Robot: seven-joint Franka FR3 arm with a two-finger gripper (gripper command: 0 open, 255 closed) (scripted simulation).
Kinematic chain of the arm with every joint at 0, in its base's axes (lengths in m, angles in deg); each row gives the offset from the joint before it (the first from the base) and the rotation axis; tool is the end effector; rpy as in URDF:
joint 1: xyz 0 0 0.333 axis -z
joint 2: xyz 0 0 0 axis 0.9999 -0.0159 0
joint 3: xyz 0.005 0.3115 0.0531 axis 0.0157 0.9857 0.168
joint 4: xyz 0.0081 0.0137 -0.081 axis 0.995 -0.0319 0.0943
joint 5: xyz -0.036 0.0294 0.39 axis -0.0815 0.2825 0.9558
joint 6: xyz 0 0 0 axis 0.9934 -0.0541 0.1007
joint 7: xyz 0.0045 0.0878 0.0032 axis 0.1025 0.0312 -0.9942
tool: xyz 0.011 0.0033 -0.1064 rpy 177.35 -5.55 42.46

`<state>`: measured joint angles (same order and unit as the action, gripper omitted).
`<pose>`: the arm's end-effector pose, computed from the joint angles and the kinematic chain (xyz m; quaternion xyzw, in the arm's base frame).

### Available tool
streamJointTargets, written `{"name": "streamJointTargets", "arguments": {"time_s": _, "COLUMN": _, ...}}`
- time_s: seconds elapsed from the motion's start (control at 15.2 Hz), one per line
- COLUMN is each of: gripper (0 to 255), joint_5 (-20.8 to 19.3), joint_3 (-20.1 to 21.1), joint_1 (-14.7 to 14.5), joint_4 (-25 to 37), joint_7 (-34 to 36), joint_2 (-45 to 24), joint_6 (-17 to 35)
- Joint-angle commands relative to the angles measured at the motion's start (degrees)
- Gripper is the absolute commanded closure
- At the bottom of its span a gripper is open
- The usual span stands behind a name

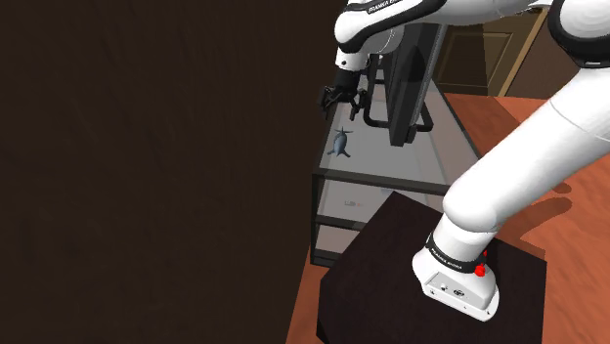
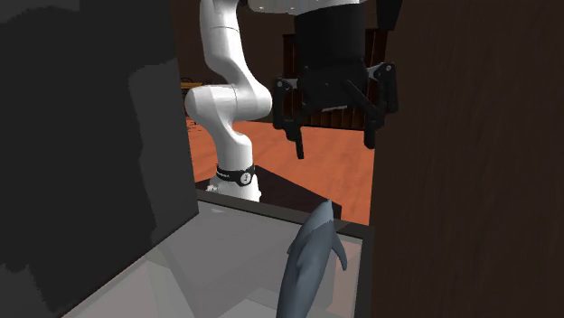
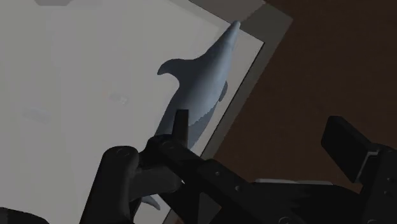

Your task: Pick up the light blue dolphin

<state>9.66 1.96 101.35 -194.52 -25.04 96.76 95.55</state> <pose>0.4465 -0.1183 0.4714 -0.9410 0.3300 0.0055 0.0749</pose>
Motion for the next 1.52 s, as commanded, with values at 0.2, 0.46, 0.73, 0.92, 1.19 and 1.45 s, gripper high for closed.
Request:
{"name": "streamJointTargets", "arguments": {"time_s": 0.2, "gripper": 0, "joint_5": 2.11, "joint_3": -2.12, "joint_1": 2.65, "joint_4": 1.61, "joint_7": 5.77, "joint_2": -8.14, "joint_6": 5.46}}
{"name": "streamJointTargets", "arguments": {"time_s": 0.46, "gripper": 0, "joint_5": 3.92, "joint_3": -3.72, "joint_1": 4.28, "joint_4": 2.41, "joint_7": 8.97, "joint_2": -12.95, "joint_6": 8.68}}
{"name": "streamJointTargets", "arguments": {"time_s": 0.73, "gripper": 0, "joint_5": 4.61, "joint_3": -3.71, "joint_1": 4.19, "joint_4": 0.92, "joint_7": 8.11, "joint_2": -14.52, "joint_6": 11.63}}
{"name": "streamJointTargets", "arguments": {"time_s": 0.92, "gripper": 0, "joint_5": 5.32, "joint_3": -3.67, "joint_1": 4.13, "joint_4": -0.24, "joint_7": 7.28, "joint_2": -16.08, "joint_6": 14.26}}
{"name": "streamJointTargets", "arguments": {"time_s": 1.19, "gripper": 255, "joint_5": 5.32, "joint_3": -3.66, "joint_1": 4.12, "joint_4": -0.24, "joint_7": 7.29, "joint_2": -16.09, "joint_6": 14.27}}
{"name": "streamJointTargets", "arguments": {"time_s": 1.45, "gripper": 255, "joint_5": 5.32, "joint_3": -3.66, "joint_1": 4.12, "joint_4": -0.23, "joint_7": 7.30, "joint_2": -16.09, "joint_6": 14.26}}
